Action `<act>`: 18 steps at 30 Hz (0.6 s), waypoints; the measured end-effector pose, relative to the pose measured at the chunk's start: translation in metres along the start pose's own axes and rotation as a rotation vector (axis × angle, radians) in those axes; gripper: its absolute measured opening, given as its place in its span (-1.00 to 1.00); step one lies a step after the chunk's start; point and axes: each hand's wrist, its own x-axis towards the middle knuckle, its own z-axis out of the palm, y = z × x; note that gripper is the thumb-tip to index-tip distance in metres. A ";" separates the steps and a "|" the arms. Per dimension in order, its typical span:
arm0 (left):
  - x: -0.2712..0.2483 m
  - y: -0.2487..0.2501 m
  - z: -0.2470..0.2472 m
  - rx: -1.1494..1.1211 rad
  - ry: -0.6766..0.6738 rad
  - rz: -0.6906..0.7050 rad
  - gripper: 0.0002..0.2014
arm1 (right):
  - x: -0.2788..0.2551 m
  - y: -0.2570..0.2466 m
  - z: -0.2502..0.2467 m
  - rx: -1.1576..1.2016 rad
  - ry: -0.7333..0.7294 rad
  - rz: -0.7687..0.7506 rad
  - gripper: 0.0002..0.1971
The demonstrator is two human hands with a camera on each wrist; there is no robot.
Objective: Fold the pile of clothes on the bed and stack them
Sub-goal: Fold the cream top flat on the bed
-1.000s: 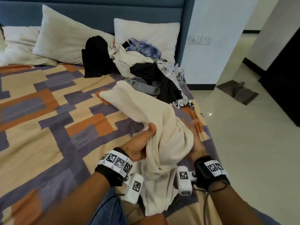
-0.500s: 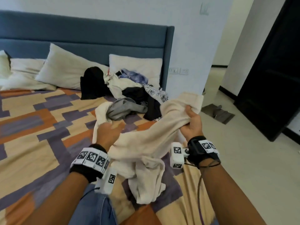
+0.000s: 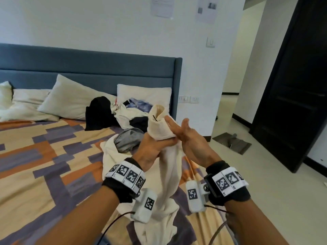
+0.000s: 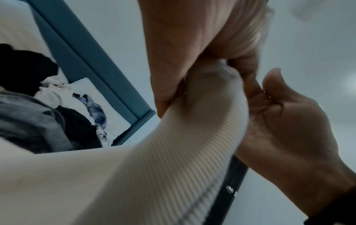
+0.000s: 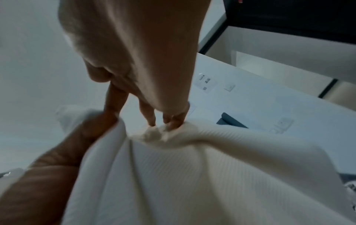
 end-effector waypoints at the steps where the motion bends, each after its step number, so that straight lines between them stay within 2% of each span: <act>1: 0.002 0.000 -0.007 -0.053 0.057 0.004 -0.60 | 0.002 0.003 -0.005 -0.154 0.041 -0.044 -0.30; 3: 0.008 0.003 -0.019 -0.128 0.151 0.002 -0.59 | 0.010 0.010 -0.018 -0.437 0.214 -0.131 -0.55; 4: 0.010 0.007 -0.026 -0.130 0.167 0.004 -0.59 | 0.014 0.015 -0.025 -0.460 0.310 -0.137 -0.58; 5: 0.011 0.012 -0.030 -0.113 0.158 0.007 -0.61 | 0.017 0.022 -0.032 -0.407 0.358 -0.107 -0.52; 6: 0.012 0.019 -0.034 -0.093 0.135 0.005 -0.63 | 0.019 0.029 -0.036 -0.267 0.337 -0.049 -0.41; 9: 0.016 0.035 -0.039 -0.078 0.048 -0.048 -0.64 | 0.027 0.060 -0.036 0.155 0.132 0.132 0.03; 11: 0.020 0.040 -0.041 -0.053 0.030 -0.074 -0.60 | 0.026 0.073 -0.026 0.289 0.097 0.147 0.07; 12: 0.023 0.040 -0.044 -0.030 0.057 -0.058 -0.56 | 0.026 0.075 -0.022 0.312 0.139 0.142 0.02; 14: 0.027 0.038 -0.054 0.048 0.170 0.007 -0.49 | 0.028 0.071 -0.019 0.264 0.257 0.086 -0.21; 18: 0.024 0.024 -0.082 0.226 0.409 0.038 -0.58 | 0.038 0.066 -0.037 -0.238 0.448 -0.124 -0.93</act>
